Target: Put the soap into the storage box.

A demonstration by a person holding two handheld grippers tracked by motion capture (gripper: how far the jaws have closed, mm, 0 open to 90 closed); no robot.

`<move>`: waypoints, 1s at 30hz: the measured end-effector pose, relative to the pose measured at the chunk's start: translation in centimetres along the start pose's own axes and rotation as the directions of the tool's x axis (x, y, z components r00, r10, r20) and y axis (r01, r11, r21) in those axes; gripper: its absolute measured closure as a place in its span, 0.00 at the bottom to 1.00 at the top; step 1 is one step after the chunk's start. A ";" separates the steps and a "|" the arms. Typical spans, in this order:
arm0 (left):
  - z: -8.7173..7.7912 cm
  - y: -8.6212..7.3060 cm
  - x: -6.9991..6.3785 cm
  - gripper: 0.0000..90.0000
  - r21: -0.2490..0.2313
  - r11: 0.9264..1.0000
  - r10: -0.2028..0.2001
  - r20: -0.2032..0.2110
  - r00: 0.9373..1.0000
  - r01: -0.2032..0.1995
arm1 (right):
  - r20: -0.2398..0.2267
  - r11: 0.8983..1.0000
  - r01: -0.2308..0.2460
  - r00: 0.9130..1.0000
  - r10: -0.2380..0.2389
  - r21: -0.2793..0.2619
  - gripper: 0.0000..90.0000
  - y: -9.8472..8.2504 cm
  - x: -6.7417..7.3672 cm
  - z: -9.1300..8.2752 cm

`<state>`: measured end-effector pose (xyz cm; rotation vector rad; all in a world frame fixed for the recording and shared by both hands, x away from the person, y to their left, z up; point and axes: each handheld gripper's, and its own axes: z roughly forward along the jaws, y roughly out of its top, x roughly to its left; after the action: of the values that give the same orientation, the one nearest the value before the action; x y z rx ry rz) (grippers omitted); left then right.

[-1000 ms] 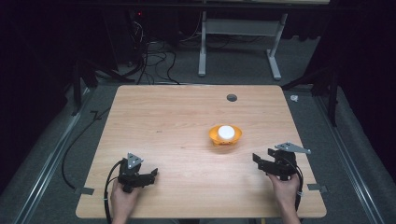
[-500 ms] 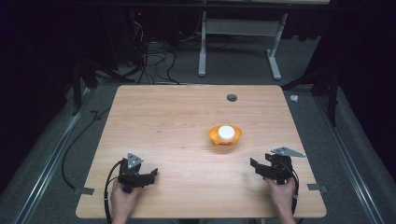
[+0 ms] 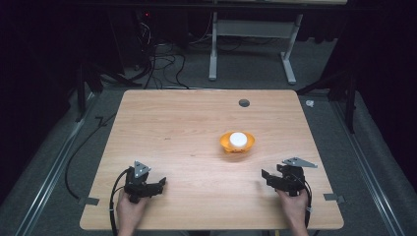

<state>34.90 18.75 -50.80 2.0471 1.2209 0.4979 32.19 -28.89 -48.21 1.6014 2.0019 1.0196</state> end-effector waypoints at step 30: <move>0.0 0.0 0.0 0.16 0.000 1.000 0.000 0.000 1.000 0.000 | 0.090 0.992 0.125 0.988 -0.128 0.037 0.31 -1.4 1.6 1.8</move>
<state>34.87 18.75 -50.80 2.0477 1.2208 0.4979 31.99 -27.01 -50.21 1.4881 2.0371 0.8556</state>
